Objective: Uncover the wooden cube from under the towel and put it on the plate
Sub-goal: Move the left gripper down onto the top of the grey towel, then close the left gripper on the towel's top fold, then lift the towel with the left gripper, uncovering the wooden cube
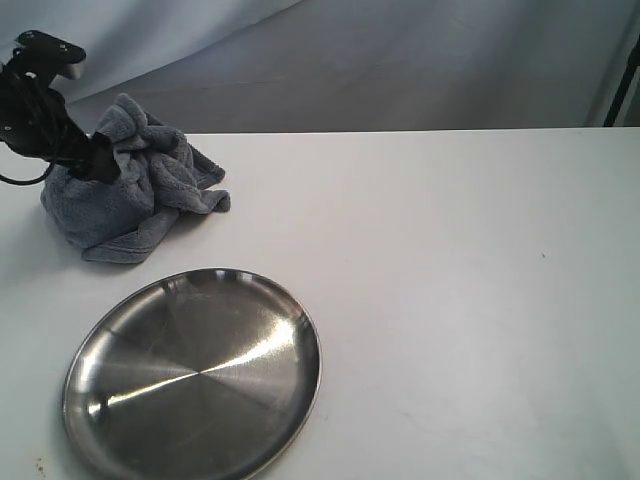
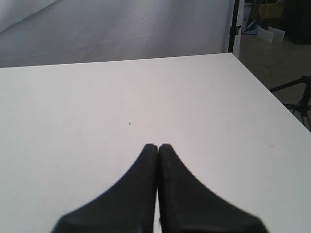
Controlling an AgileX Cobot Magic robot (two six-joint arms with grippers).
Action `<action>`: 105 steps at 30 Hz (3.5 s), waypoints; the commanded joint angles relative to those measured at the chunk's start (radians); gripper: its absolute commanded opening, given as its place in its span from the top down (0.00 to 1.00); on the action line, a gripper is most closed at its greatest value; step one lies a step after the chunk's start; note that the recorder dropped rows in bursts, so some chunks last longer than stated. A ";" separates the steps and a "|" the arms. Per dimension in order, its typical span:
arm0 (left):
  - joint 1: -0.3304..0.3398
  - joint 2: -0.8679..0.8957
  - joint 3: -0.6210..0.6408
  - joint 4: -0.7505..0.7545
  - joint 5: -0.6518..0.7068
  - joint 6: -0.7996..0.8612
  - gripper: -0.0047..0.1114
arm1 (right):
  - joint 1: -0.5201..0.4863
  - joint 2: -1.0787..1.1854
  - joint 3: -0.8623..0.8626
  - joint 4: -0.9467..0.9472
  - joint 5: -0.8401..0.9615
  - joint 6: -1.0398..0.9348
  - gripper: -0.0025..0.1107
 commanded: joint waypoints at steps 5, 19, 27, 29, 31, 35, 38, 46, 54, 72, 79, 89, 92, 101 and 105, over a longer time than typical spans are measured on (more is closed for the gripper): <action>-0.001 -0.001 0.002 -0.075 -0.092 -0.055 0.16 | -0.008 -0.006 0.003 0.001 -0.001 0.005 0.98; -0.001 0.021 -0.002 -0.159 -0.090 -0.053 0.16 | -0.008 -0.006 0.003 0.001 -0.001 0.005 0.98; 0.001 0.027 -0.002 -0.159 -0.129 -0.109 0.16 | -0.008 -0.006 0.003 0.001 -0.001 0.005 0.98; 0.001 0.029 -0.002 -0.159 -0.129 -0.109 0.16 | -0.008 -0.006 0.003 0.001 -0.001 0.005 0.98; 0.001 0.035 -0.002 -0.159 -0.129 -0.109 0.16 | -0.008 -0.006 0.003 0.001 -0.001 0.005 0.98; 0.001 0.041 -0.002 -0.159 -0.124 -0.109 0.20 | -0.008 -0.006 0.003 0.001 -0.001 0.005 0.98; 0.001 0.041 -0.002 -0.159 -0.120 -0.109 0.37 | -0.008 -0.006 0.003 0.001 -0.001 0.005 0.98; 0.001 0.041 -0.002 -0.119 -0.084 -0.094 0.96 | -0.008 -0.006 0.003 0.001 -0.001 0.005 0.98; 0.001 -0.014 -0.002 -0.138 -0.057 -0.099 0.96 | -0.008 -0.006 0.003 0.001 -0.001 0.005 0.98; -0.003 -0.165 -0.002 -0.350 -0.007 -0.094 0.96 | -0.008 -0.006 0.003 0.001 -0.001 0.005 0.98; -0.003 -0.162 -0.002 -0.482 -0.056 -0.092 0.96 | -0.008 -0.006 0.003 0.001 -0.001 0.005 0.98; -0.003 -0.162 -0.002 -0.721 -0.035 0.089 0.96 | -0.008 -0.006 0.003 0.001 -0.001 0.005 0.98; -0.003 -0.162 -0.002 -0.724 -0.035 0.112 0.96 | -0.008 -0.006 0.003 0.001 -0.001 0.005 0.98; -0.003 -0.162 -0.002 -0.767 -0.035 0.112 0.96 | -0.008 -0.006 0.003 0.001 -0.001 0.005 0.98; -0.003 -0.162 -0.002 -0.774 -0.035 0.112 0.96 | -0.008 -0.006 0.003 0.001 -0.001 0.005 0.98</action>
